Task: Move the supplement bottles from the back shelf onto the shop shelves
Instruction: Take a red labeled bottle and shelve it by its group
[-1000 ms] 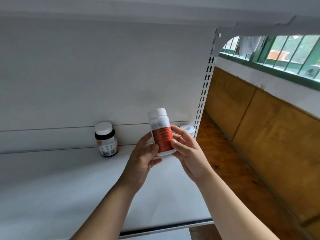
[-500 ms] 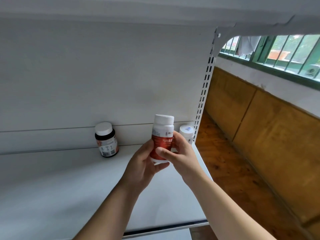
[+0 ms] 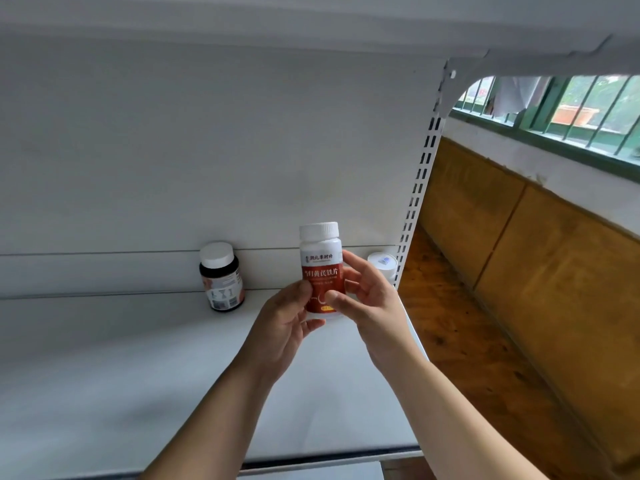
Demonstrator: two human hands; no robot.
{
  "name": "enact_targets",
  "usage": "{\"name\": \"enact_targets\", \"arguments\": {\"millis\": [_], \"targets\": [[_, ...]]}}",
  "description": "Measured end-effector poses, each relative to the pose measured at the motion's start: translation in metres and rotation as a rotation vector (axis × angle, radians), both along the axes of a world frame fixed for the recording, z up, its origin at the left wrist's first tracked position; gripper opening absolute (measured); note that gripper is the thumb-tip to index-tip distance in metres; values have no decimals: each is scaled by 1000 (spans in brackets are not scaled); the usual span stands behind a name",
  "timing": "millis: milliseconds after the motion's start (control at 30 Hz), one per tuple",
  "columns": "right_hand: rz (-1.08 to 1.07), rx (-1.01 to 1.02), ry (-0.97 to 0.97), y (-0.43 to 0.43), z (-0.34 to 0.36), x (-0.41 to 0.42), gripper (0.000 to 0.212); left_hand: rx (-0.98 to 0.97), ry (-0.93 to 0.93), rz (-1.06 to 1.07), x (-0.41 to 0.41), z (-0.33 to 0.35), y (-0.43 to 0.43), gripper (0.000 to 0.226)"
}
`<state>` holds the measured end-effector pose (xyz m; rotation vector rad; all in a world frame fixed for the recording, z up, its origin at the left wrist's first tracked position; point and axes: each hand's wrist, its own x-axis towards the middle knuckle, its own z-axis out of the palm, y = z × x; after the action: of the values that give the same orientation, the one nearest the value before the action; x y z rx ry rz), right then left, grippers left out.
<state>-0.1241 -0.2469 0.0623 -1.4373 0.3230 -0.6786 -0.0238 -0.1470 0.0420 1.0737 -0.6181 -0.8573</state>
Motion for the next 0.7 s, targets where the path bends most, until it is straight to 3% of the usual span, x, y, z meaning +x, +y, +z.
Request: {"name": "enact_targets", "arguments": {"millis": [100, 300, 433, 700], "targets": [[70, 122, -70, 0, 3, -1, 53, -42, -22, 3, 3, 0, 5, 67], [118, 157, -101, 10, -3, 12, 48, -35, -10, 51, 6, 1, 23, 61], [205, 179, -111, 29, -7, 25, 40, 27, -52, 167, 10, 9, 44, 63], [336, 189, -118, 91, -2, 56, 44, 75, -93, 395, 22, 20, 115, 44]]}}
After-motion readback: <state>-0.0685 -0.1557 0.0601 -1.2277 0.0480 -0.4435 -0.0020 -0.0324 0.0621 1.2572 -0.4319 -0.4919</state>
